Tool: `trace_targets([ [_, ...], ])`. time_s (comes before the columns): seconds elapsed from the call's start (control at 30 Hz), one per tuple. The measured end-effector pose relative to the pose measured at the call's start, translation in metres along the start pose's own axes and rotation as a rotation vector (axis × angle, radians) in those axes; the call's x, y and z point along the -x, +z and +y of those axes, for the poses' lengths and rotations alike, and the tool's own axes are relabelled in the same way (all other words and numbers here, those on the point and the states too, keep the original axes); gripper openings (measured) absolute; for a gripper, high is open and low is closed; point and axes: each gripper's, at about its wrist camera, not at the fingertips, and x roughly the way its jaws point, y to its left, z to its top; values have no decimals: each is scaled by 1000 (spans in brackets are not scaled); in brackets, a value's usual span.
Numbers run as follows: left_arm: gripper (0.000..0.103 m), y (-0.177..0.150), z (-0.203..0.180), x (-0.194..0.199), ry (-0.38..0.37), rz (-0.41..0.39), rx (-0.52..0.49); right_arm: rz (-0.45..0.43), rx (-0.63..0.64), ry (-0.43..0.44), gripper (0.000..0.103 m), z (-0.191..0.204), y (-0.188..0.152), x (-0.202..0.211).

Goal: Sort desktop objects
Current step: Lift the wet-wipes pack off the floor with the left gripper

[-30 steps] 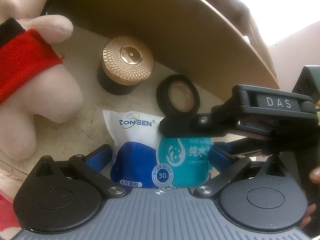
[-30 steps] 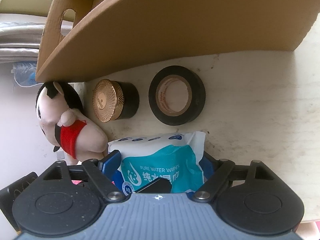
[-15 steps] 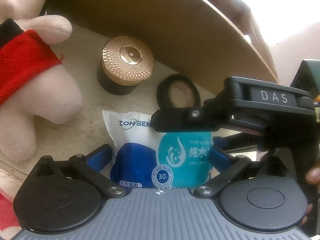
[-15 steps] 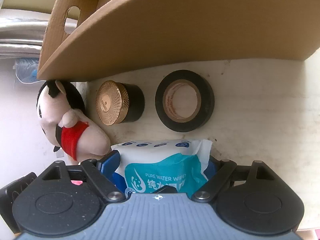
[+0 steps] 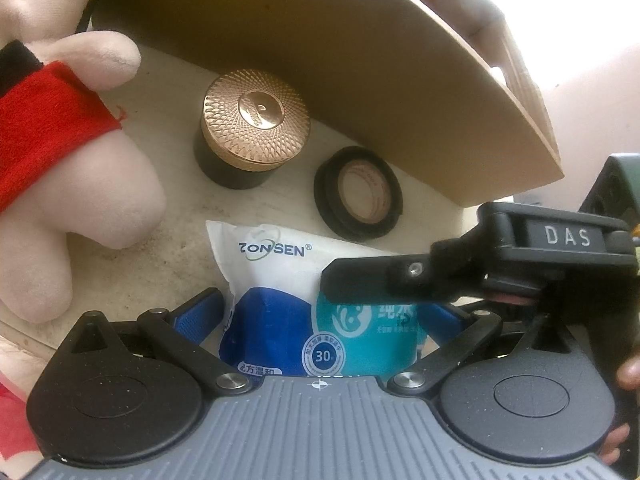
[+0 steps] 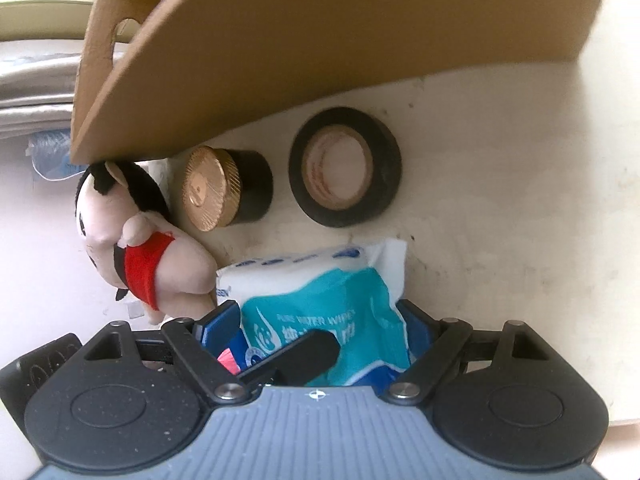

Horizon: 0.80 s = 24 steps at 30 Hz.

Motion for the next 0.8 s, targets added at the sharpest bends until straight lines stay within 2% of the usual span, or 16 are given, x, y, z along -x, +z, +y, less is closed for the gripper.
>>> trace_targets([
  [0.43, 103, 9, -8, -4, 30, 13, 9, 14, 19, -5, 81, 3, 1, -1],
  [0.63, 103, 9, -15, -6, 66, 33, -39, 5, 65, -27, 78, 12, -2, 3],
  [0.8, 103, 13, -13, -5, 59, 30, -22, -4, 86, -29, 76, 15, -2, 6],
])
